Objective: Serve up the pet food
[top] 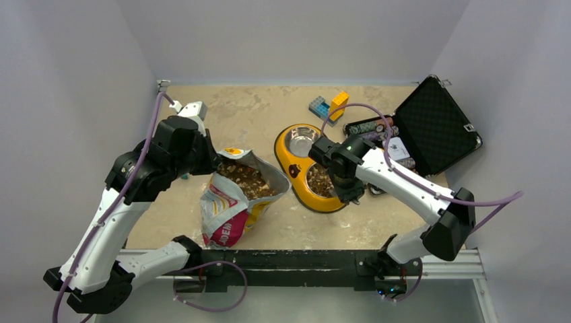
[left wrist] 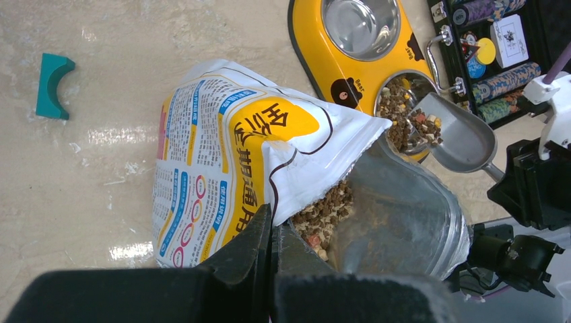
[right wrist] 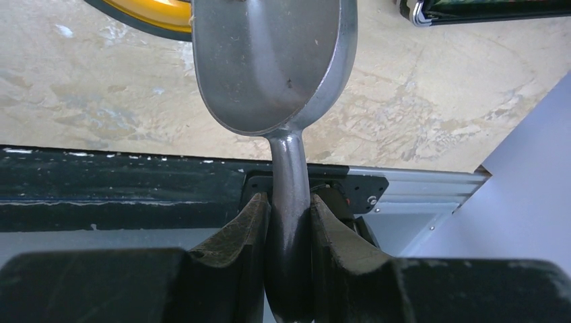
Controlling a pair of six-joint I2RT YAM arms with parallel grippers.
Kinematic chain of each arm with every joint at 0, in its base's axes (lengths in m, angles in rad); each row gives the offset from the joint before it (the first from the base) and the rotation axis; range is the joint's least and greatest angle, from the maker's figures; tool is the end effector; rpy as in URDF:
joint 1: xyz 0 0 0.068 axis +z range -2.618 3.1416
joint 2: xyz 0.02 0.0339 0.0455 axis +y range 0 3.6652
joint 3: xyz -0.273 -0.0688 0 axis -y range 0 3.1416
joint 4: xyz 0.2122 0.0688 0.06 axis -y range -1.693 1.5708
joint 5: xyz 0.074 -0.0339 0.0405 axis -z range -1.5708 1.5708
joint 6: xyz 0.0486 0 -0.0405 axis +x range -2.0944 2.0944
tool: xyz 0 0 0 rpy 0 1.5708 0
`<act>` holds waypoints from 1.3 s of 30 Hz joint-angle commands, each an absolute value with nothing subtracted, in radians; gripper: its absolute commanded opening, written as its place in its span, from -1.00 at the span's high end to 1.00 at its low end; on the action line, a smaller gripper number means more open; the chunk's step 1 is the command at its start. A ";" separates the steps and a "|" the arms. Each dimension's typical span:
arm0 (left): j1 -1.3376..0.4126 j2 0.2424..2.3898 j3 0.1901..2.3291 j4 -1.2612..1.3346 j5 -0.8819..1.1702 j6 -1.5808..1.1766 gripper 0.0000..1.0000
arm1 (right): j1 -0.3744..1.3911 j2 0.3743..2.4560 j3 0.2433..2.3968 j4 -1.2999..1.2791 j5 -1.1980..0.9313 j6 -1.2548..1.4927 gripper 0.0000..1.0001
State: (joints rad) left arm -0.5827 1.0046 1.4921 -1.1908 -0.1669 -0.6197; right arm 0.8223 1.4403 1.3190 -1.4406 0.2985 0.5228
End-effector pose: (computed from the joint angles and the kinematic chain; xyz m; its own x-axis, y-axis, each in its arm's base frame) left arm 0.1096 -0.0626 0.4175 -0.6933 -0.2290 -0.6833 0.0420 0.9337 -0.3555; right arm 0.1489 0.1393 0.2976 -0.9384 -0.3091 -0.1545 -0.2654 0.9311 -0.2504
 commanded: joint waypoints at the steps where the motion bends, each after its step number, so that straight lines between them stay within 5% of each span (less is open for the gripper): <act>1: -0.581 0.942 1.538 -0.943 -0.144 -0.662 1.00 | 0.830 1.403 1.451 -1.479 0.333 0.540 1.00; 8: -0.581 0.947 1.551 -0.943 -0.140 -0.663 1.00 | 0.806 1.380 1.273 -1.400 0.326 0.512 1.00; 16: -0.581 0.941 1.541 -0.949 -0.142 -0.666 1.00 | 0.818 1.365 1.455 -1.495 0.341 0.526 1.00; 23: -0.581 0.949 1.554 -0.945 -0.132 -0.668 1.00 | 0.789 1.343 1.272 -1.390 0.306 0.495 1.00; 30: -0.580 0.939 1.542 -0.952 -0.129 -0.670 1.00 | 0.822 1.360 1.485 -1.525 0.347 0.532 1.00; 39: -0.581 0.938 1.537 -0.946 -0.118 -0.676 1.00 | 0.817 1.385 1.360 -1.467 0.350 0.520 1.00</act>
State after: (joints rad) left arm -0.5827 1.0008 1.4902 -1.1908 -0.1577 -0.6361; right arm 0.8177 1.3449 1.3216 -1.4483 0.2993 0.5117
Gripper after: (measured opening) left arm 0.018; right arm 0.259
